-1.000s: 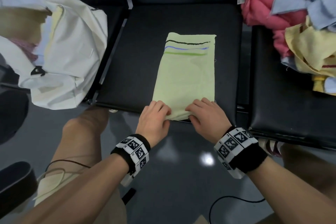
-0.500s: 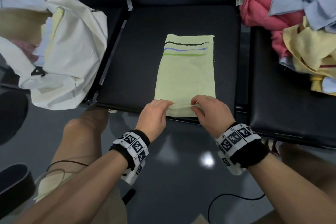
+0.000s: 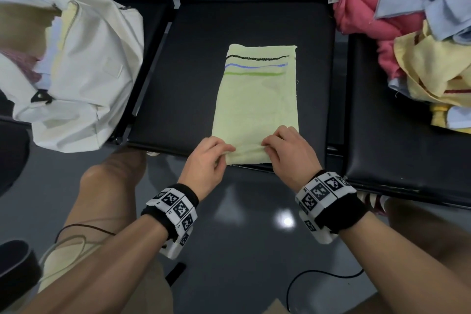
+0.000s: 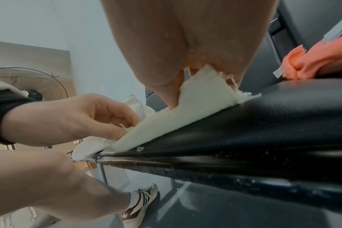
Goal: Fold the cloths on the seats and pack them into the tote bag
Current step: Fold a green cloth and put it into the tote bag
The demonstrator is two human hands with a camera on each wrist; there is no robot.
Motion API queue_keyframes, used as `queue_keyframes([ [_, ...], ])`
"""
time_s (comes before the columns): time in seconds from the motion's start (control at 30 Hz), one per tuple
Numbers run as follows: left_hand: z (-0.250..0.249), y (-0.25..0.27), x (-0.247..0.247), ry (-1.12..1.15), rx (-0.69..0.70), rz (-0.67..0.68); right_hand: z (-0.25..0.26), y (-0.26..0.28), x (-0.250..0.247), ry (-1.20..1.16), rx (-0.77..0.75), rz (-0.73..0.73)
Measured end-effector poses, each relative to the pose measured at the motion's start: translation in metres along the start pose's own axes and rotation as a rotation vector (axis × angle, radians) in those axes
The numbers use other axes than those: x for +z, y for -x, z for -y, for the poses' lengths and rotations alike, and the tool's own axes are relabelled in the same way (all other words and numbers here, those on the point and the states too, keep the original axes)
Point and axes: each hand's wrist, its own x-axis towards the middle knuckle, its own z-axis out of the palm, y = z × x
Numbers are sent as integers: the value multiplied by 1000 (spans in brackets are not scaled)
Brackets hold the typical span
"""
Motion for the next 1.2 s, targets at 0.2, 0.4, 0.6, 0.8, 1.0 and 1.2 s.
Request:
queue_keyframes([
  [0.2,-1,4,4,-113,57,64,3,1,-5,7,14,34],
  [0.4,0,2,9,-106,24,47,1,3,1,33,19,-29],
  [0.6,-5,-4,13,-140,-31,-72,6,2,-6,56,67,-110],
  [0.8,-10,-5,12,-138,15,-143,9,6,-9,70,119,26],
  [1.0,-7,-2,15,-185,103,-91,9,8,-7,119,60,7],
  [1.2,-5,5,14,-238,81,-43,4,9,-7,174,-12,82],
])
